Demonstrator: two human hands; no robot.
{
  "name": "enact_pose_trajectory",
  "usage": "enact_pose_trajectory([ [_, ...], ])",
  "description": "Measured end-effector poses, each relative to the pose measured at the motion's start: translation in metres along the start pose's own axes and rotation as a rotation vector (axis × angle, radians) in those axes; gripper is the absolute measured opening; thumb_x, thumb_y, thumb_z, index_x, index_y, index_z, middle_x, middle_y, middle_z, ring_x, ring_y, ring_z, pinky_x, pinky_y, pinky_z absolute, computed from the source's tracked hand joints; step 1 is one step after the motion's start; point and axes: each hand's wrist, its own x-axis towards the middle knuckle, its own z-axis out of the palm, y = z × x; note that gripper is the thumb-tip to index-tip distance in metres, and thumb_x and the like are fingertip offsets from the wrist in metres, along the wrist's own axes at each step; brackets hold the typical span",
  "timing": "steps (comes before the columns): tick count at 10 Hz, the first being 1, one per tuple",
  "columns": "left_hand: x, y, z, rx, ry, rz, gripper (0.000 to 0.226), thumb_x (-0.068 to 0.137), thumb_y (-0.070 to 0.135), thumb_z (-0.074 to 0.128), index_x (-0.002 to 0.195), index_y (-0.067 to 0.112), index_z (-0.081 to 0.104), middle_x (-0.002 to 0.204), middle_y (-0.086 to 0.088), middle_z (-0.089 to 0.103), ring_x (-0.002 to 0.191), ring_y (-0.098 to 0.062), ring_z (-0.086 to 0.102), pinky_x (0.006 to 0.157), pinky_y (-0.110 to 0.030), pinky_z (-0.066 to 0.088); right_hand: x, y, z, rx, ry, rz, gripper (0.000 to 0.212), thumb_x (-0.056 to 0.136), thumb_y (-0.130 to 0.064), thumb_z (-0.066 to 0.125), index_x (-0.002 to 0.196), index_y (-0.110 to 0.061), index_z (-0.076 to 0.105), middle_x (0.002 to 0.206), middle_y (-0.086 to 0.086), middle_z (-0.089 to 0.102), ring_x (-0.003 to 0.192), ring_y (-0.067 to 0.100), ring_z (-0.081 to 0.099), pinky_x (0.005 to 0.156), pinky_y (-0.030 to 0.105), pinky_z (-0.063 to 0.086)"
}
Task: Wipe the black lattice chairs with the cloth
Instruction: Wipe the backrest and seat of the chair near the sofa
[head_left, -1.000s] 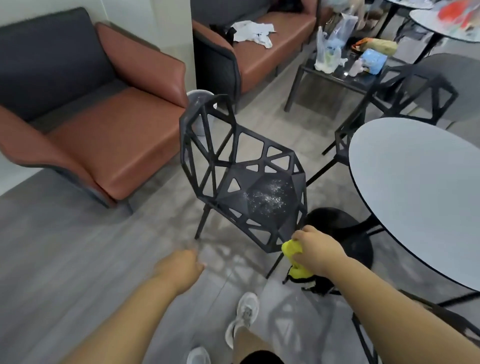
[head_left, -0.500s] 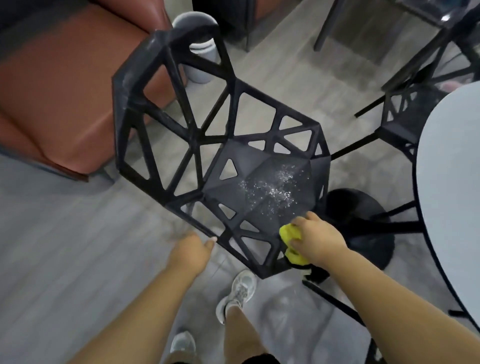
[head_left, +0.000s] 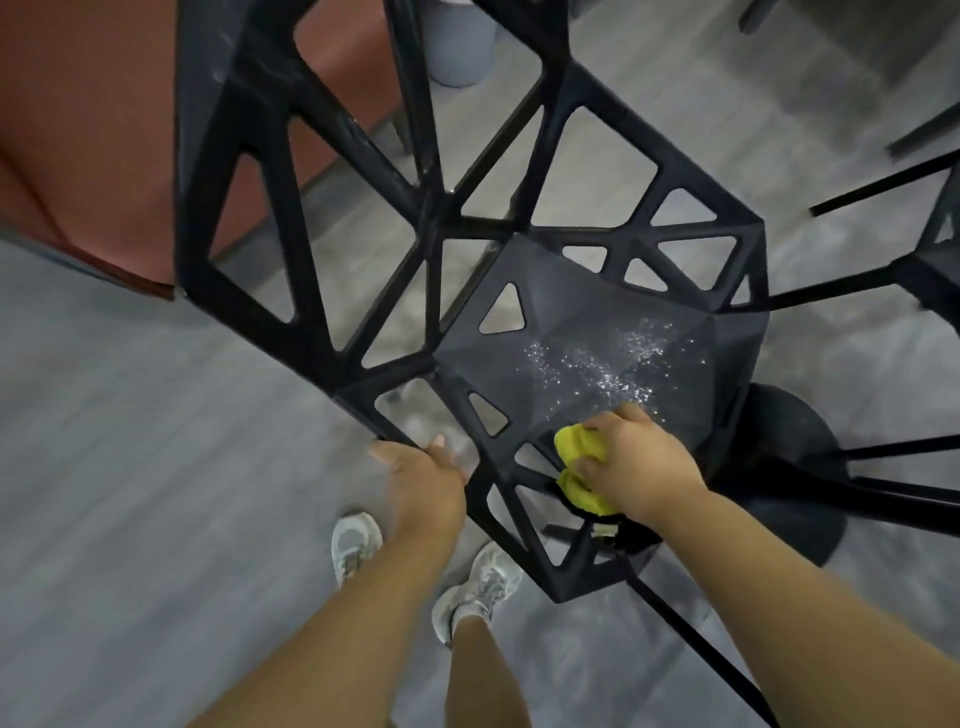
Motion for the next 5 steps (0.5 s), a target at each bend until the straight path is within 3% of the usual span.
enact_pose_trajectory([
  [1,0.01,0.014,-0.011,0.038,-0.046,0.023,0.027,0.098,0.03,0.041,0.113,0.016,0.024,0.089,-0.017,0.064,0.077,-0.028,0.062,0.069,-0.039,0.053,0.015,-0.017,0.002,-0.003,-0.008,-0.008,0.046,0.089,-0.04,0.056,0.132,-0.027,0.046,0.125,0.001,0.042,0.106,0.03,0.053,0.087,0.036,0.047],
  [3,0.084,0.033,-0.055,0.068,-0.056,0.114,0.036,0.099,0.026,0.039,0.125,0.009,0.022,0.084,-0.021,0.063,0.076,-0.032,0.063,0.068,-0.04,0.052,0.045,-0.054,-0.004,-0.011,0.006,-0.011,0.045,0.091,-0.039,0.053,0.133,-0.027,0.044,0.125,-0.001,0.041,0.102,0.028,0.055,0.082,0.035,0.049],
  [4,0.127,0.046,-0.087,0.169,-0.058,0.151,0.039,0.098,0.024,0.043,0.128,0.01,0.023,0.092,-0.023,0.062,0.08,-0.035,0.063,0.079,-0.049,0.053,0.066,-0.083,-0.012,0.001,0.023,-0.018,0.044,0.09,-0.037,0.053,0.132,-0.027,0.045,0.124,-0.001,0.04,0.102,0.029,0.055,0.083,0.036,0.049],
  [5,0.149,0.057,-0.107,0.185,-0.082,0.169,0.028,0.097,0.02,0.045,0.119,0.015,0.029,0.09,-0.019,0.06,0.079,-0.034,0.062,0.078,-0.049,0.054,0.079,-0.104,-0.021,0.005,0.061,-0.035,0.044,0.089,-0.037,0.055,0.131,-0.027,0.046,0.122,-0.001,0.041,0.102,0.029,0.054,0.081,0.033,0.047],
])
